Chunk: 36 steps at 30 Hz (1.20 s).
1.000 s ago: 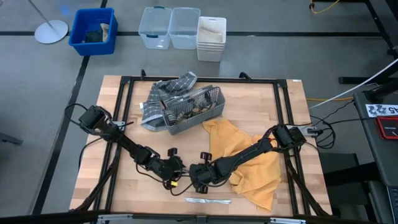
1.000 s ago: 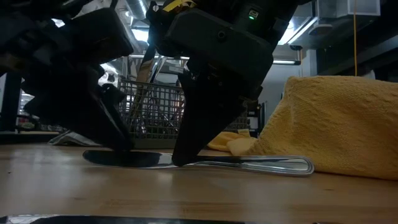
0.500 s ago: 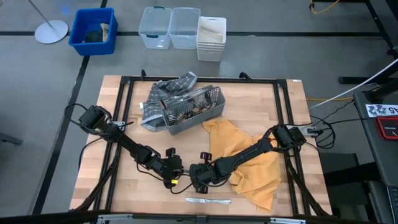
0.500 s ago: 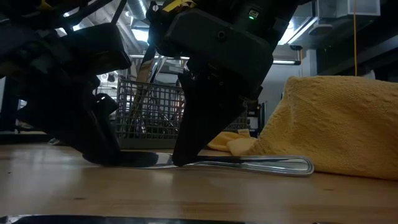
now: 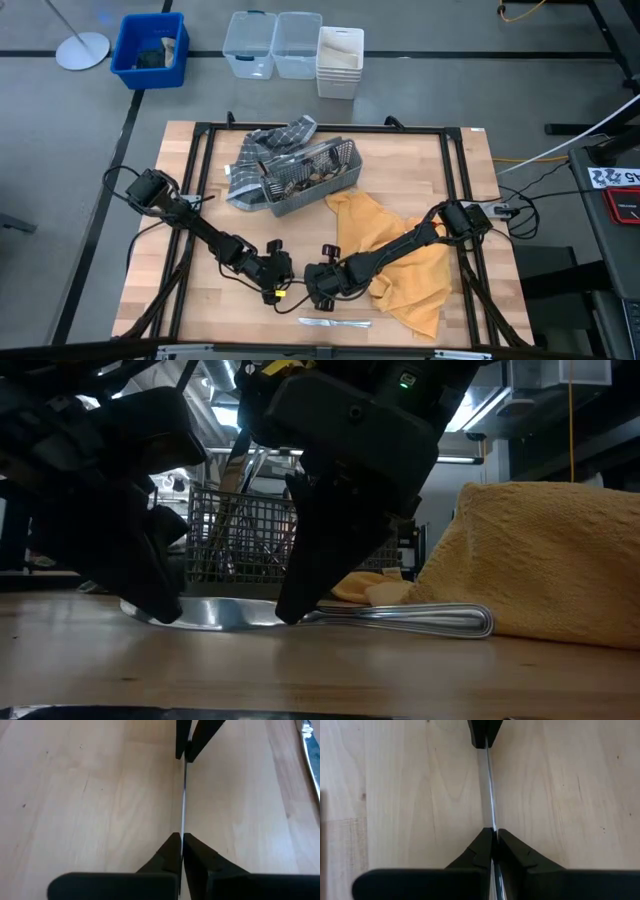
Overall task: Sort silverware
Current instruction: Put the silver knife into the gray silverware basket
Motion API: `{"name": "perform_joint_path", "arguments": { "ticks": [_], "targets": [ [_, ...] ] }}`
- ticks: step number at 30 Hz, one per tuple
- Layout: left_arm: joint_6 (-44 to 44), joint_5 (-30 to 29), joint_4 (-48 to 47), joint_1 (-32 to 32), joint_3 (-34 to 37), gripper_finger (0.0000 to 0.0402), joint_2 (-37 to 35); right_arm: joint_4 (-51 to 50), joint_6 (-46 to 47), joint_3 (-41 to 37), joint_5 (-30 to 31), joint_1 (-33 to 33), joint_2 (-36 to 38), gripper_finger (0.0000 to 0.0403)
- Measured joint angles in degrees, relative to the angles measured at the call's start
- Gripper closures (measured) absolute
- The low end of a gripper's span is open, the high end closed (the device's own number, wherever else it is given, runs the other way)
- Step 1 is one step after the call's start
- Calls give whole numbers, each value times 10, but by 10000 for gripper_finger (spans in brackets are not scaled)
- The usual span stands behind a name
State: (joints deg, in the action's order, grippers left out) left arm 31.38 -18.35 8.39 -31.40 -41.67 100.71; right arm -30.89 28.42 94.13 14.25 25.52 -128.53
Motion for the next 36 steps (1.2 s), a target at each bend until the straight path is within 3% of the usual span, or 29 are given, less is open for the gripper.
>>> {"name": "perform_joint_path", "arguments": {
  "ticks": [6, 15, 19, 36],
  "targets": [
    [1, 0, 1, -1, 0, 399, 0, 0, 1, 0, -16, -1, 0, 372],
    [-15, -8, -1, -12, 1, 401, -2, -5, 2, -1, -29, -1, 0, 315],
    [-28, -4, -27, -13, 2, 401, -22, -21, 4, -3, -40, 0, 19, 307],
    [-56, -36, -269, -30, -30, 401, -283, -113, -58, -1, 43, 1, 152, 306]
  ]
}}
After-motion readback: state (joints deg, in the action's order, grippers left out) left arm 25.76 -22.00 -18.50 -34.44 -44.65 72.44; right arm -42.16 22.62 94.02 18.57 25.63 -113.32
